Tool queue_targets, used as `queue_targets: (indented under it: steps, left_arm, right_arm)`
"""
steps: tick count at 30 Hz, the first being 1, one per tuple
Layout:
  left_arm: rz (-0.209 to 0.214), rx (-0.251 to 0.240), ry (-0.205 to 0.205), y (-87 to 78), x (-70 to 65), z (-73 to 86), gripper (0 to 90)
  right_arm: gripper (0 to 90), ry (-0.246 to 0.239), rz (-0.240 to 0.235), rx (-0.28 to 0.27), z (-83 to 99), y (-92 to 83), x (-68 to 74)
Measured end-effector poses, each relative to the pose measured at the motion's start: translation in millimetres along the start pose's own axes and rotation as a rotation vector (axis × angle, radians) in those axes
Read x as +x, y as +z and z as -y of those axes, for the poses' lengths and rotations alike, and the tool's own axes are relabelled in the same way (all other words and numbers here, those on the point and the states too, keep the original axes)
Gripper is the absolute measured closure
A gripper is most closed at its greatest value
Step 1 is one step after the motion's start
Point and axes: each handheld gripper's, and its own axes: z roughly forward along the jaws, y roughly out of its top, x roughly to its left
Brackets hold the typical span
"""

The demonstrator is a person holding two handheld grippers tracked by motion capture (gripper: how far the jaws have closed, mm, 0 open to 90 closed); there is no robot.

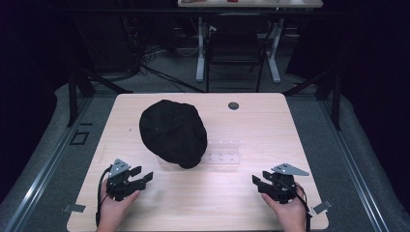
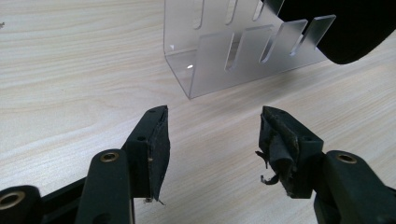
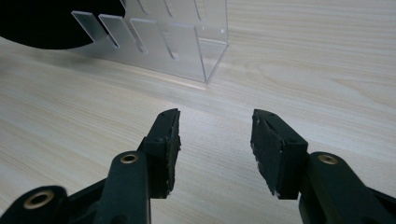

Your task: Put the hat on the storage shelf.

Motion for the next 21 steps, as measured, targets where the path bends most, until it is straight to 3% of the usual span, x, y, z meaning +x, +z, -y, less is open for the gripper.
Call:
queue_targets:
  steps: [15, 21]
  left_arm:
    - [0.004, 0.021, 0.021, 6.0, -4.4, 1.0, 43.3]
    - [0.01, 0.024, 0.025, 7.5, -5.6, 1.1, 43.3]
  right_arm:
    - [51.2, 0.04, -0.008, 0.0, 15.7, 12.3, -11.4]
    - [51.0, 0.08, -0.018, -0.009, 17.6, 13.6, -17.6]
